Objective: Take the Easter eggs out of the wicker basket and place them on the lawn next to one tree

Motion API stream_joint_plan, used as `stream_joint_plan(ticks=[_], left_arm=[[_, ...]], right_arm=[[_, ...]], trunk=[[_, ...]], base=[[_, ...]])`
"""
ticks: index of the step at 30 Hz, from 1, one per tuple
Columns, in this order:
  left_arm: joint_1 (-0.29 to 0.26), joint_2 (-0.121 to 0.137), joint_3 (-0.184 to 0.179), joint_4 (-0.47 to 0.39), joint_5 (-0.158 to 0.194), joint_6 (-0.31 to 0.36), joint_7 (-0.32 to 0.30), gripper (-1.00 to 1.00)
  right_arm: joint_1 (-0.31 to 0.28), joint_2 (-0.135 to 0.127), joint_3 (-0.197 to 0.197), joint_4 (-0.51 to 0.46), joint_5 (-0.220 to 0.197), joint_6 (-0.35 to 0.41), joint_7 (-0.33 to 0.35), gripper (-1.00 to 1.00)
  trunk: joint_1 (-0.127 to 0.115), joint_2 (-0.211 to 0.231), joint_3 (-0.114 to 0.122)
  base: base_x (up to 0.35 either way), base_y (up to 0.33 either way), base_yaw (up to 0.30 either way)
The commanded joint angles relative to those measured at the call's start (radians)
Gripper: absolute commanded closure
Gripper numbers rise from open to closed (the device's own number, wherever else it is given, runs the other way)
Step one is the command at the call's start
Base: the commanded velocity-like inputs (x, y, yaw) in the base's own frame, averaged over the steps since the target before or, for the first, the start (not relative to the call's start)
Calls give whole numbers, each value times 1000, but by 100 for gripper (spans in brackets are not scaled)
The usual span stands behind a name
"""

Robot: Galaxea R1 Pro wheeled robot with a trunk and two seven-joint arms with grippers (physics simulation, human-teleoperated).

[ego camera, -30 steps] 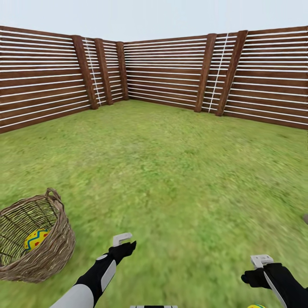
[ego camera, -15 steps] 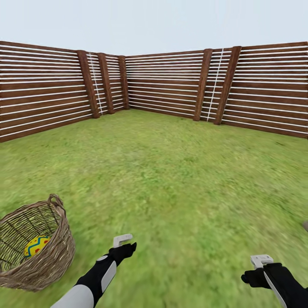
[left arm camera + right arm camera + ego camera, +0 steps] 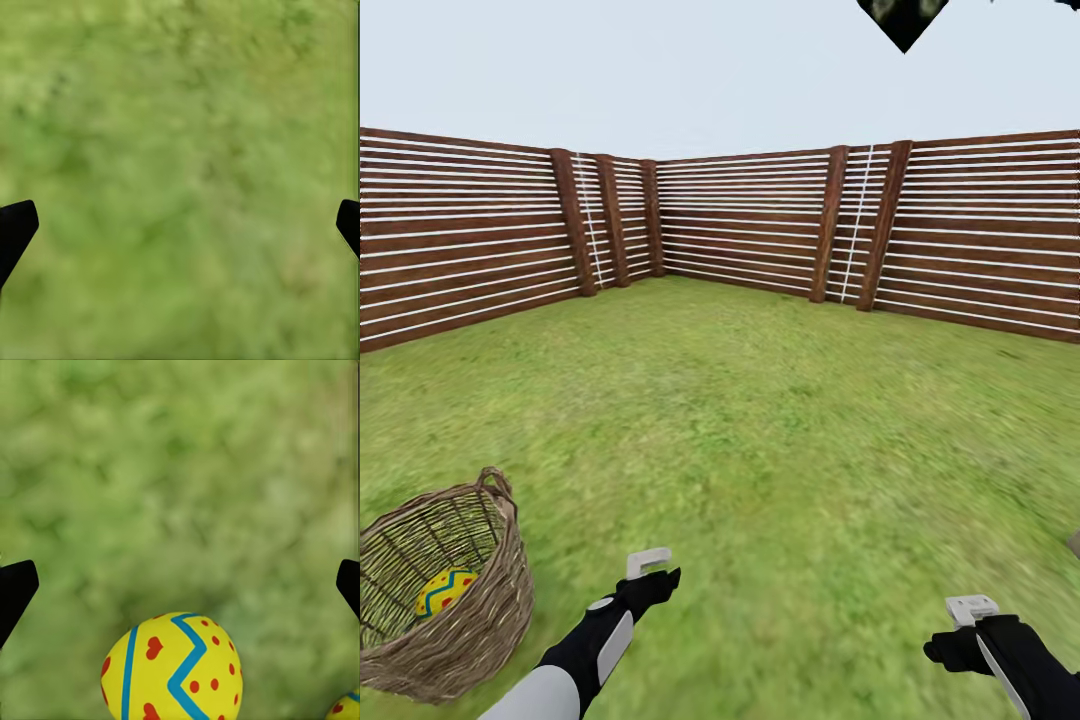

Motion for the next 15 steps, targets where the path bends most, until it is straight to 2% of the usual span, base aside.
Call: stream_joint_plan(ticks=[1, 15], left_arm=[[0, -1, 7, -1, 8, 4, -7, -100], [0, -1, 7, 0, 8, 4, -4, -100]], right_arm=[[0, 0, -3, -1, 9, 4, 8, -100], [0, -1, -4, -3, 8, 4, 7, -100]], trunk=[[-1, 0, 3], [-7, 3, 57]], base=[[0, 0, 0], [0, 0, 0]])
